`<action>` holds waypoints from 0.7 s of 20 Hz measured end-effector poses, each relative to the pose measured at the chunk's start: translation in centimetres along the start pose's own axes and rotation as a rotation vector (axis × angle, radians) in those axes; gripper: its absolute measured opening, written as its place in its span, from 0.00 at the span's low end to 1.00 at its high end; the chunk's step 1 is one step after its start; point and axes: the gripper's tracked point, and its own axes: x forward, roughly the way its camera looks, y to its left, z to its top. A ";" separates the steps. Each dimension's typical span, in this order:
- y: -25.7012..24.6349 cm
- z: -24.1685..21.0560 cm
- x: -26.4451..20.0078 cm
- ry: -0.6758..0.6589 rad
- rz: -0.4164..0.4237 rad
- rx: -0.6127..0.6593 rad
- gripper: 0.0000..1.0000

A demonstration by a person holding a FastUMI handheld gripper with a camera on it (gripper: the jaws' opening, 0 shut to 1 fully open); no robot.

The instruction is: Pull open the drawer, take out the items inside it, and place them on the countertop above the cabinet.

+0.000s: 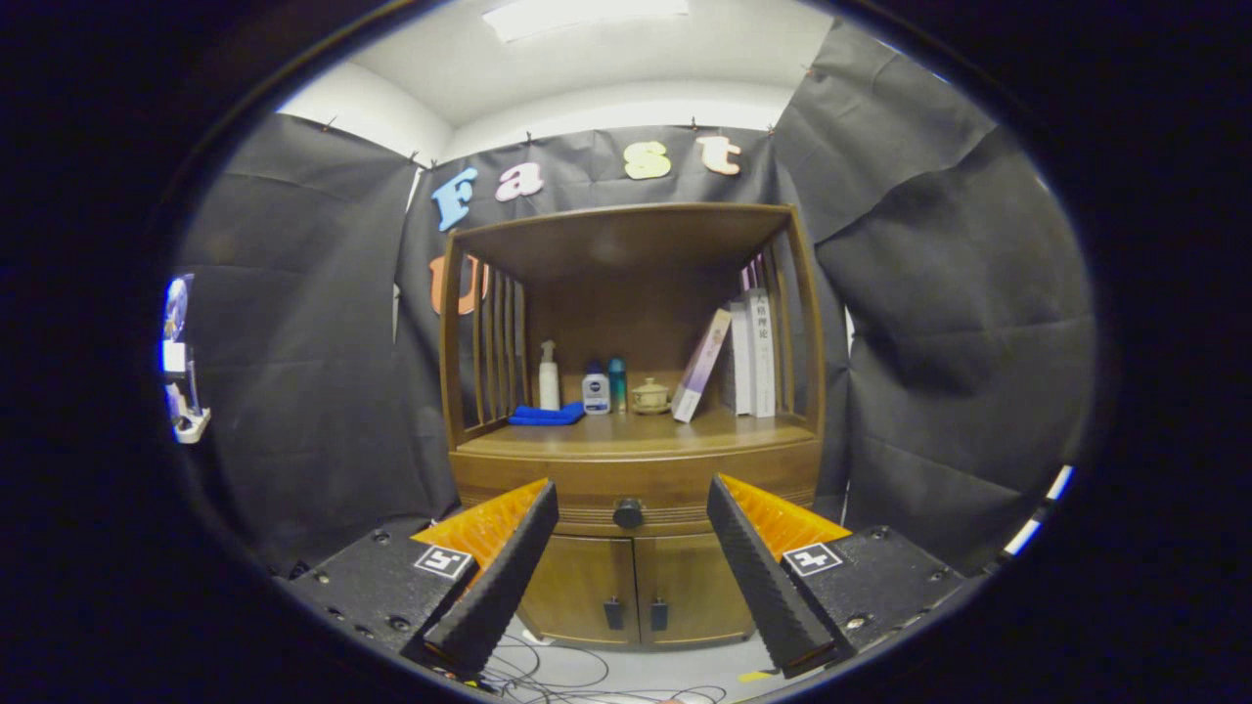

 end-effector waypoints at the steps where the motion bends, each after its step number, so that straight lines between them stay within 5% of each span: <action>1: 0.4 -0.4 1.2 0.006 0.008 -0.002 1.00; 8: 0.8 -3.9 9.7 0.048 0.001 -0.010 0.98; 14: 0.0 -8.7 16.4 0.108 -0.007 -0.035 0.84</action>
